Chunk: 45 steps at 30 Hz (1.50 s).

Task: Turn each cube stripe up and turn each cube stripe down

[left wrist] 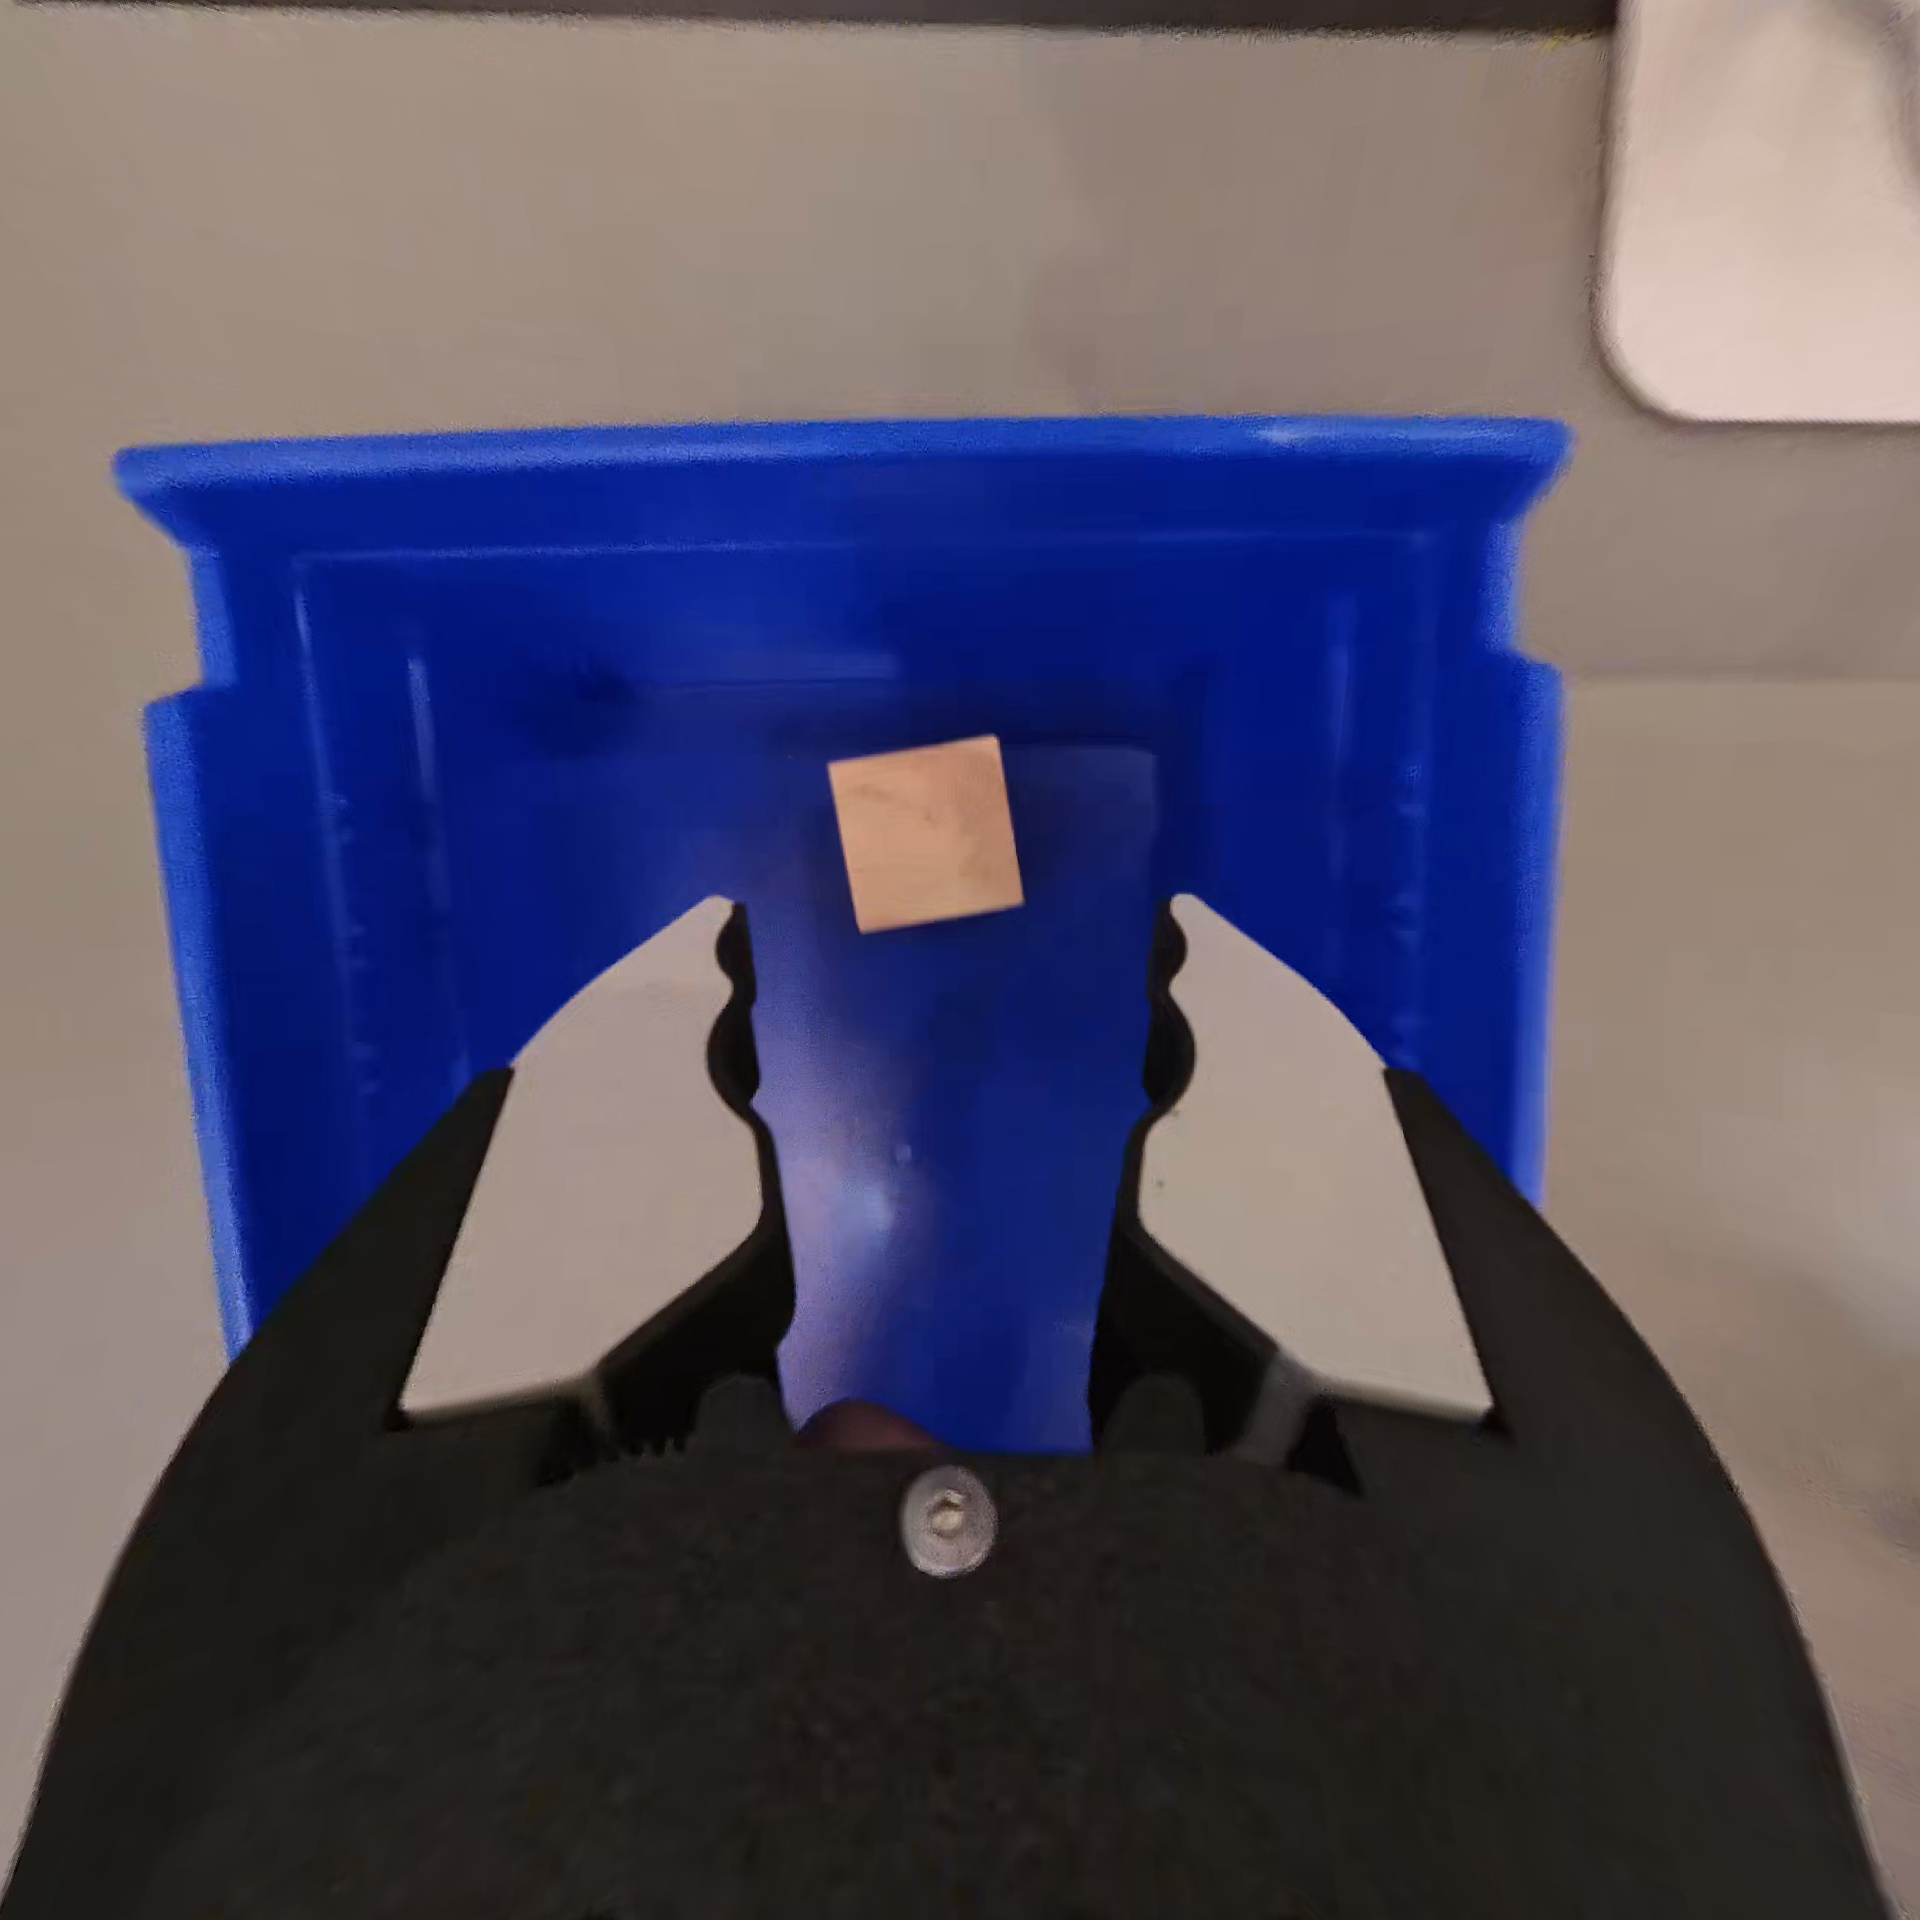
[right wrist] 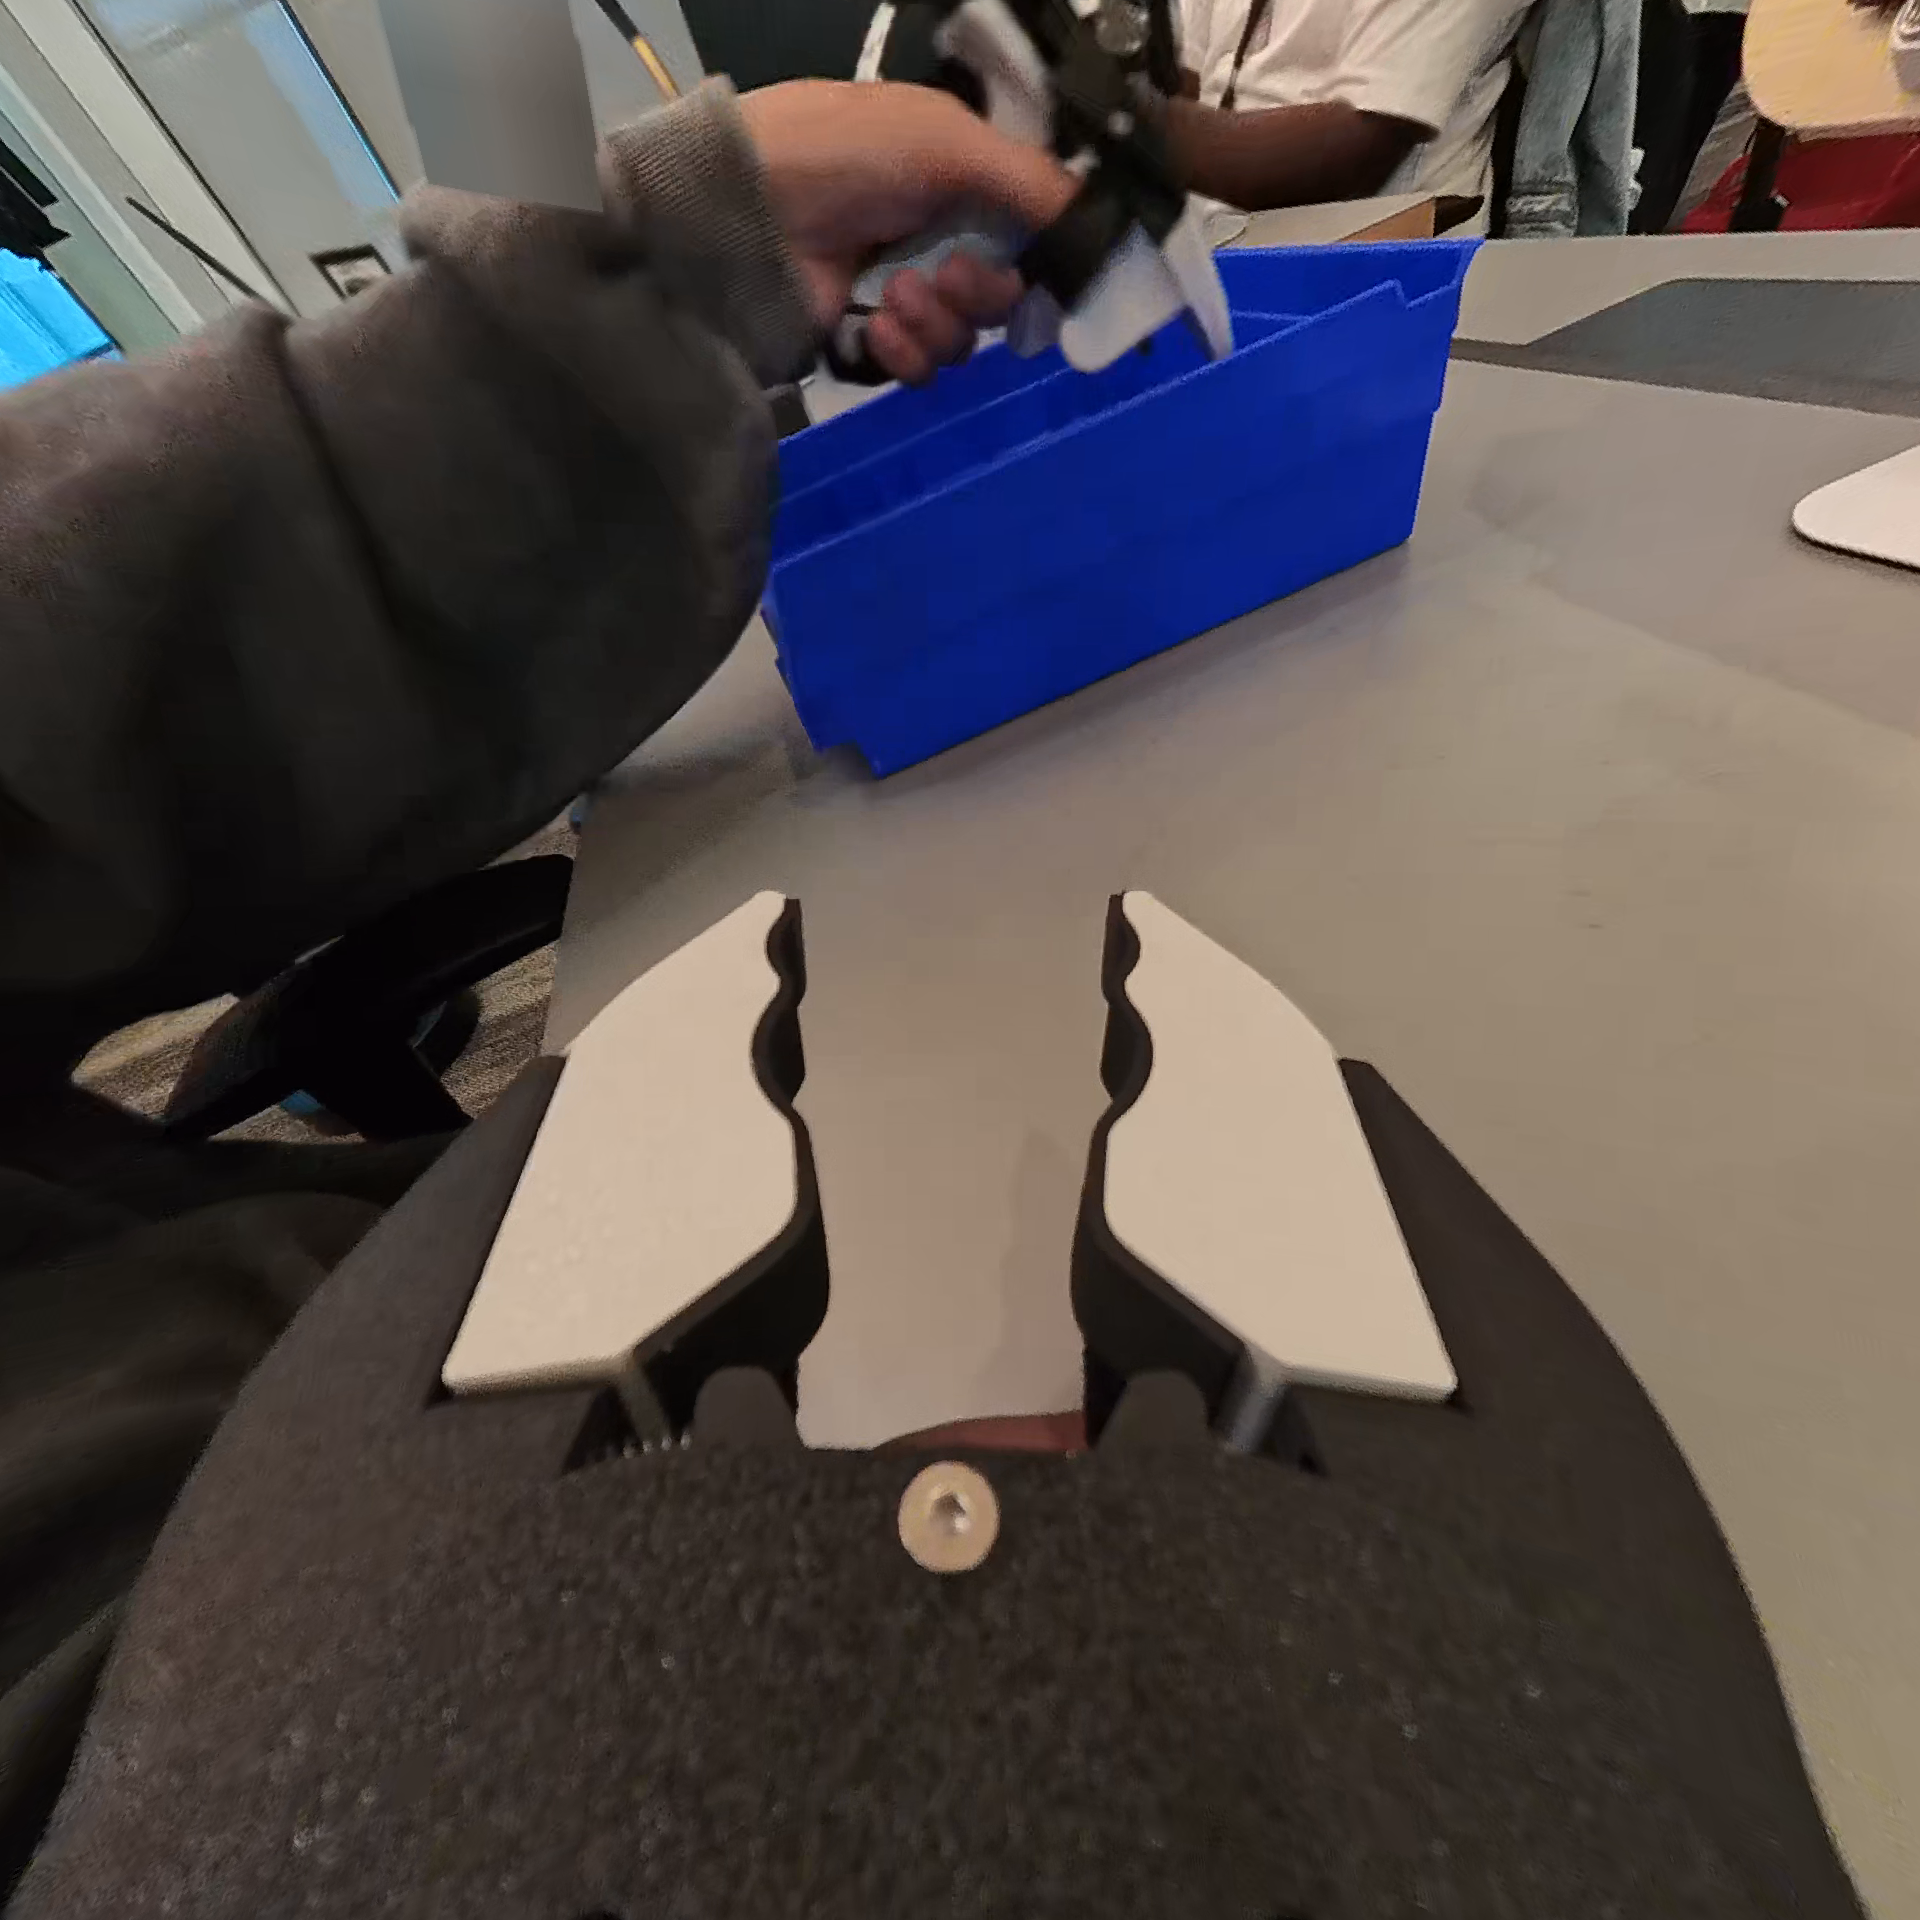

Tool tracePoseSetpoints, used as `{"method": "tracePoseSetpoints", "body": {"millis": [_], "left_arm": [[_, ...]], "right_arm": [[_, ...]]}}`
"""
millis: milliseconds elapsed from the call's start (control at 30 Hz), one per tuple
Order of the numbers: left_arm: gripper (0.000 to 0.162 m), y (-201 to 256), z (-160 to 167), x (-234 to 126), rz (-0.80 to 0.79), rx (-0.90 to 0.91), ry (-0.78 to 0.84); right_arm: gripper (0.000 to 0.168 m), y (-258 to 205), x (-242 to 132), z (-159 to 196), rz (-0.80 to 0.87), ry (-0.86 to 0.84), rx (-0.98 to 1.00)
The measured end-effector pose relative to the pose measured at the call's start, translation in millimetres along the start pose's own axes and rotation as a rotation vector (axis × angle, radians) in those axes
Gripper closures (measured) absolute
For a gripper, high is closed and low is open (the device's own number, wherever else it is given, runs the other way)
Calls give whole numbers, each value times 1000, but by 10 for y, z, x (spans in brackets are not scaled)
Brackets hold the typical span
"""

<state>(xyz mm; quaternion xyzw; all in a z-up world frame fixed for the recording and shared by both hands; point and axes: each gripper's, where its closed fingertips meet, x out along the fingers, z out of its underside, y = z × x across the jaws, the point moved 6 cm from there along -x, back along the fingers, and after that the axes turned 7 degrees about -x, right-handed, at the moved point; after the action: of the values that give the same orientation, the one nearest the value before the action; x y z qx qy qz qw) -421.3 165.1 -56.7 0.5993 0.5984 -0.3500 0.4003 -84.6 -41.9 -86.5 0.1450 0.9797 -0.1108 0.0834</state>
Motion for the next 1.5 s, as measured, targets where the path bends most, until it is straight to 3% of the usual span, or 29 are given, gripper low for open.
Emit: {"method": "tracePoseSetpoints", "body": {"millis": [133, 267, 333, 567, 733, 900, 1033, 1167, 1333, 1500], "left_arm": [[88, -34, -159, 353, -109, -23, -139], [91, 8, -142, 578, -120, -42, -222], [116, -23, -74, 661, -137, -42, -257], [117, -199, -74, 431, -24, -42, -228], [118, -188, -118, -183, 215, -45, -31], [118, 334, 195, -800, 673, -22, 152], [118, 956, 587, -1022, 1060, 3, 171], [118, 1498, 889, -1062, 1345, -7, 135], [118, 2048, 1140, -893, 1476, -63, 77], [118, 2361, 1377, -764, 1468, -22, 35]], "right_arm": [[113, -37, -13, 3, -17, 7, -9], [114, -26, -19, 41, -20, -11, -16], [114, -24, -23, 46, -34, -8, 3], [115, -24, -24, 60, -40, -11, 15], [115, 22, -42, 57, -19, -3, 26], [115, 166, -85, 53, 27, 16, 117], [111, 244, -98, 35, 19, 21, 274], [109, 235, -114, -166, -38, 116, 459], [108, 201, -37, -479, -157, 261, 644], [109, 251, 35, -425, -119, 246, 665]]}}
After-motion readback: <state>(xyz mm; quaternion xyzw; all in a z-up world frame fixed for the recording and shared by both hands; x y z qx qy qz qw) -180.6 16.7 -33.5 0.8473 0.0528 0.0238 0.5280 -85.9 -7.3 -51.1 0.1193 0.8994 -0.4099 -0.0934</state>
